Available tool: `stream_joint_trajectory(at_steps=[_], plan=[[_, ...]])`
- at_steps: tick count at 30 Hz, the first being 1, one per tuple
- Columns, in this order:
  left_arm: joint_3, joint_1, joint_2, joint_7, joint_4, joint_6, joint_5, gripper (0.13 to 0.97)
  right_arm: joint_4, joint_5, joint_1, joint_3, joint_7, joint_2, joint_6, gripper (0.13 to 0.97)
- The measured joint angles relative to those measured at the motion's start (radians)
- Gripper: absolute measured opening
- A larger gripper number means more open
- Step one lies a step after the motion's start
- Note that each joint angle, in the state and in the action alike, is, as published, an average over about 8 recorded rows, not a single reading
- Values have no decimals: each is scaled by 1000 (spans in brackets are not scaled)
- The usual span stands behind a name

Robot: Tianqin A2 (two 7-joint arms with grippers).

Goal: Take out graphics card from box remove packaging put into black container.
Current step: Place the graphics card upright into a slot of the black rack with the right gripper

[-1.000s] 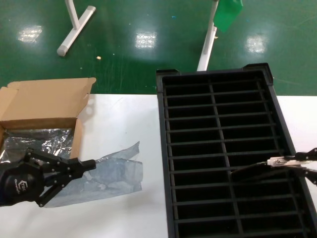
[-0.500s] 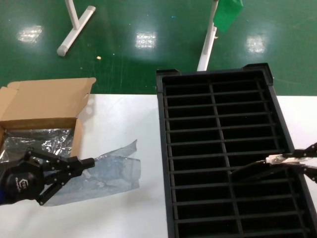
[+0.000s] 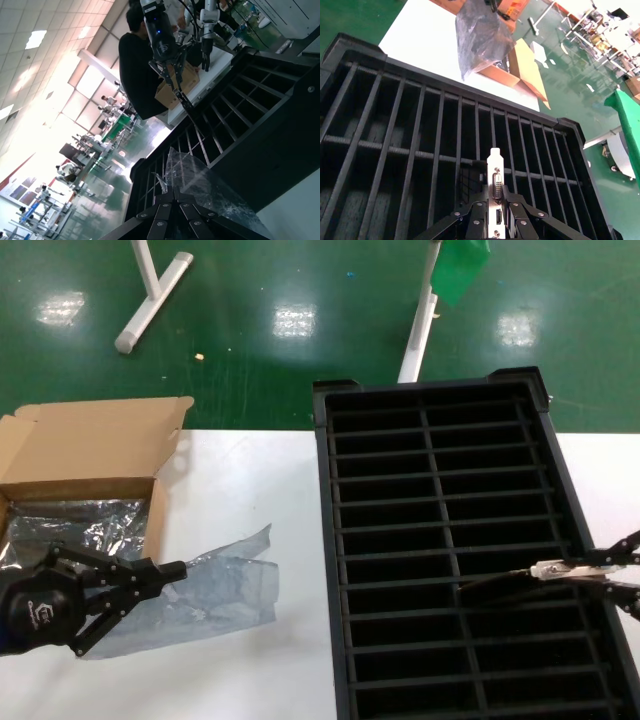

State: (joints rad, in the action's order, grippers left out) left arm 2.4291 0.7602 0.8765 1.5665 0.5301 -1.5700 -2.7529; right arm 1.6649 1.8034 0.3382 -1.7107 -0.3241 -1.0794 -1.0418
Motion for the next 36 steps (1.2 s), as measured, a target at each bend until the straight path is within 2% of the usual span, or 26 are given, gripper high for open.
stream_joint_trajectory(at_steps=[24, 36], plan=[[2, 2, -9, 0, 2, 0, 0, 143, -34, -30, 74, -16, 16, -32, -31, 185], [10, 5, -15, 3, -8, 0, 0, 143, -10, -51, 64, -30, 34, -58, -46, 183]])
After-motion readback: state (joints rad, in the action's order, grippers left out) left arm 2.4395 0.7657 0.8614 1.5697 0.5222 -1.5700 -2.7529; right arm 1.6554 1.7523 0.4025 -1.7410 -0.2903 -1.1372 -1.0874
